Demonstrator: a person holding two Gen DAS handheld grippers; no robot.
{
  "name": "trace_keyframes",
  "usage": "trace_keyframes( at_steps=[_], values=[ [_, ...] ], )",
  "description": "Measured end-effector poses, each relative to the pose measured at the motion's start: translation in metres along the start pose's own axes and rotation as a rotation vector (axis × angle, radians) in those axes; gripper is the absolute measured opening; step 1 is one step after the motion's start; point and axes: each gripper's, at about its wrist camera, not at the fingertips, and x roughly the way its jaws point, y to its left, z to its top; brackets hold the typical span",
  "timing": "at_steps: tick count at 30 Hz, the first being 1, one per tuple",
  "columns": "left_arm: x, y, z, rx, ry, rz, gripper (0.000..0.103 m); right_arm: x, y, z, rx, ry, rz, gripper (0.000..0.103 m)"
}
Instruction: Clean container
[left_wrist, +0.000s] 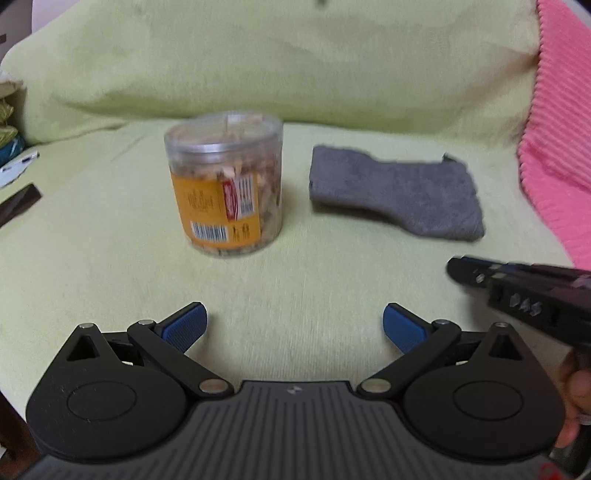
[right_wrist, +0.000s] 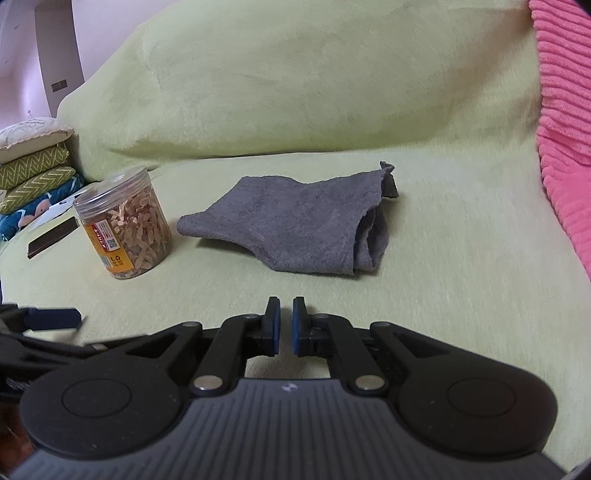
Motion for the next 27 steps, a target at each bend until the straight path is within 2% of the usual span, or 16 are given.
trace_keyframes(
  at_steps=[8, 27],
  values=[
    [0.0046, -0.0052, -0.0033, -0.018, -0.022, 0.029, 0.102, -0.0023, 0.0015, -0.0038, 0.013, 0.0, -0.001, 0.003],
    [0.0042, -0.0095, -0.0025, -0.03, -0.023, 0.037, 0.103, -0.0009, 0.0032, -0.0025, -0.001, 0.001, -0.009, 0.003]
  ],
)
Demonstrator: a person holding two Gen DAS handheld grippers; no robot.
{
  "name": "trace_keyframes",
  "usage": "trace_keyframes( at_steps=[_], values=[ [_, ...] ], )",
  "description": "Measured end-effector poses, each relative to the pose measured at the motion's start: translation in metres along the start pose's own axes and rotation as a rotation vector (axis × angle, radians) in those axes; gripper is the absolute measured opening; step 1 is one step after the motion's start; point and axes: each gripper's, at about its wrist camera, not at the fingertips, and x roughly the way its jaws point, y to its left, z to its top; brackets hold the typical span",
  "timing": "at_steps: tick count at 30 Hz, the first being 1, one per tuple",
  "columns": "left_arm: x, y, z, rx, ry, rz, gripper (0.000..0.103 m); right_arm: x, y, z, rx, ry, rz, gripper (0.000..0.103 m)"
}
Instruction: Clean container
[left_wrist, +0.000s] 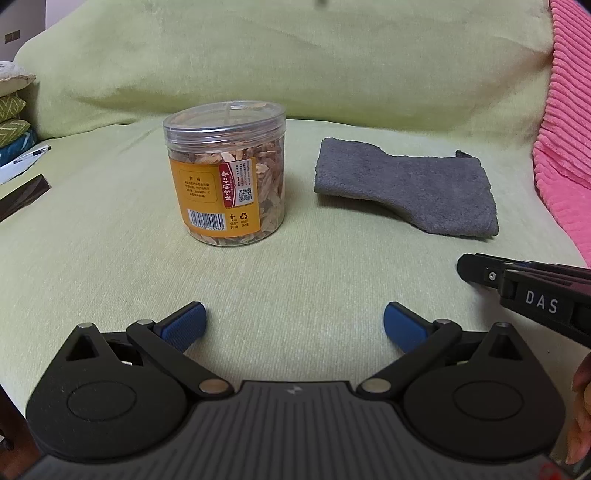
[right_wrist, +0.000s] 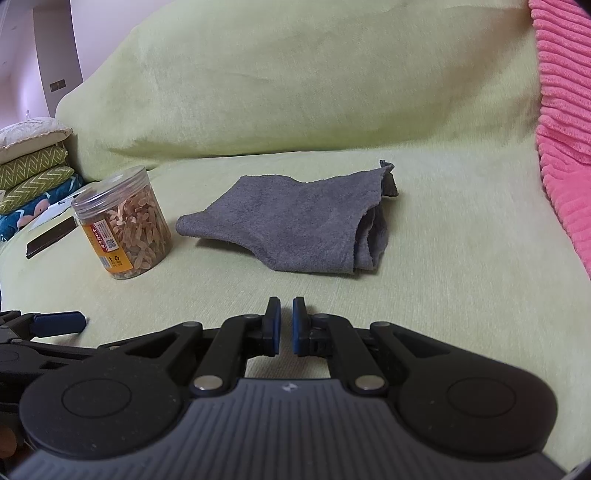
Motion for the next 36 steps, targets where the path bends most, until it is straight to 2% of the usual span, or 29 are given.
trace_keyframes(
  at_steps=[36],
  values=[
    [0.0025, 0.0033, 0.001, -0.002, -0.006, 0.003, 0.103, 0.0017, 0.0, 0.001, -0.014, 0.003, -0.003, 0.003]
  ],
)
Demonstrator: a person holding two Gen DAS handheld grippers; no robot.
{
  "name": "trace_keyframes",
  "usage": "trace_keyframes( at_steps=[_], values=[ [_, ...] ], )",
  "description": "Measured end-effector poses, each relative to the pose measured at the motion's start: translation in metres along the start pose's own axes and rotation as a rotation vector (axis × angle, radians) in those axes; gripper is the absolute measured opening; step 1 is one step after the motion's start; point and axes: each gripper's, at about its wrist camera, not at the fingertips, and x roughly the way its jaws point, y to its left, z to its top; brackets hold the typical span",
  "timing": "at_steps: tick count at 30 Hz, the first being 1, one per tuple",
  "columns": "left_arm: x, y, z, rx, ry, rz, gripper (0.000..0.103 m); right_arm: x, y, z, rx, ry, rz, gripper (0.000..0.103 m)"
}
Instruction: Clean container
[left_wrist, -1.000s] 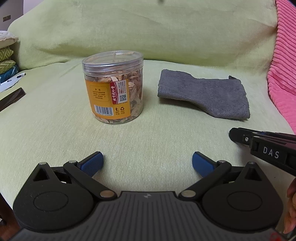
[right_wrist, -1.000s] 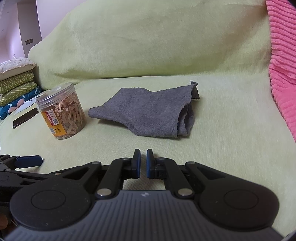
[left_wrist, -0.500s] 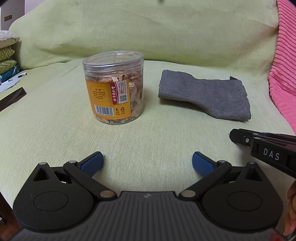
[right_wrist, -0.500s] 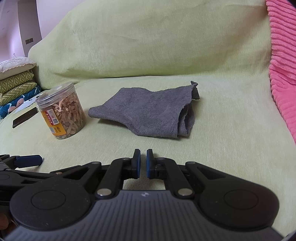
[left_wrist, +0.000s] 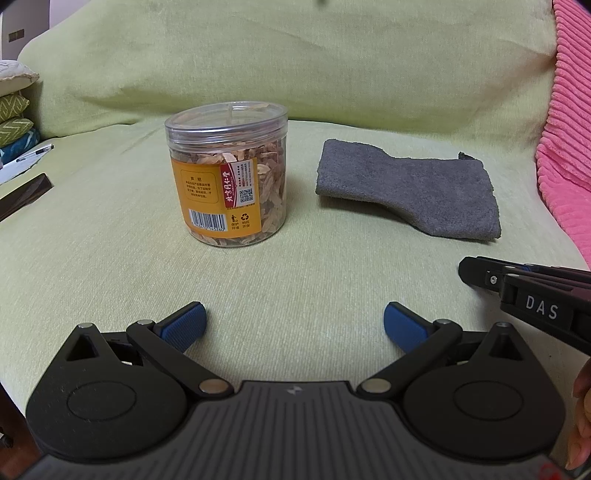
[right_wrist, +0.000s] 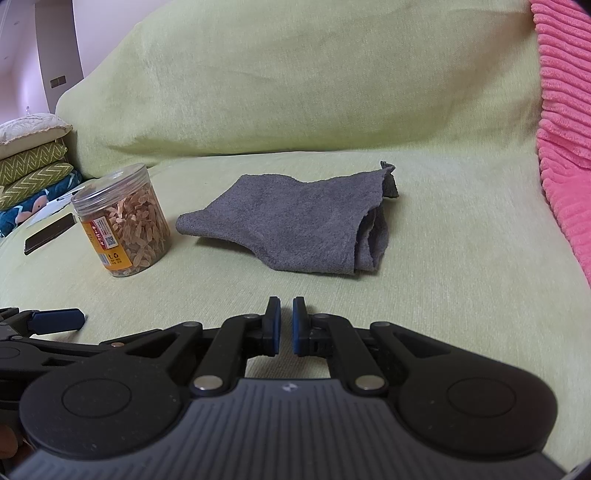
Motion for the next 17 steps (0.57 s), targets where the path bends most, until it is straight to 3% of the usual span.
trace_keyframes(
  at_steps=[17],
  values=[
    [-0.0012, -0.0037, -0.0011, -0.005, -0.001, 0.005, 0.103, 0.0005, -0.0001, 0.0005, -0.001, 0.0, 0.0, 0.003]
  ],
)
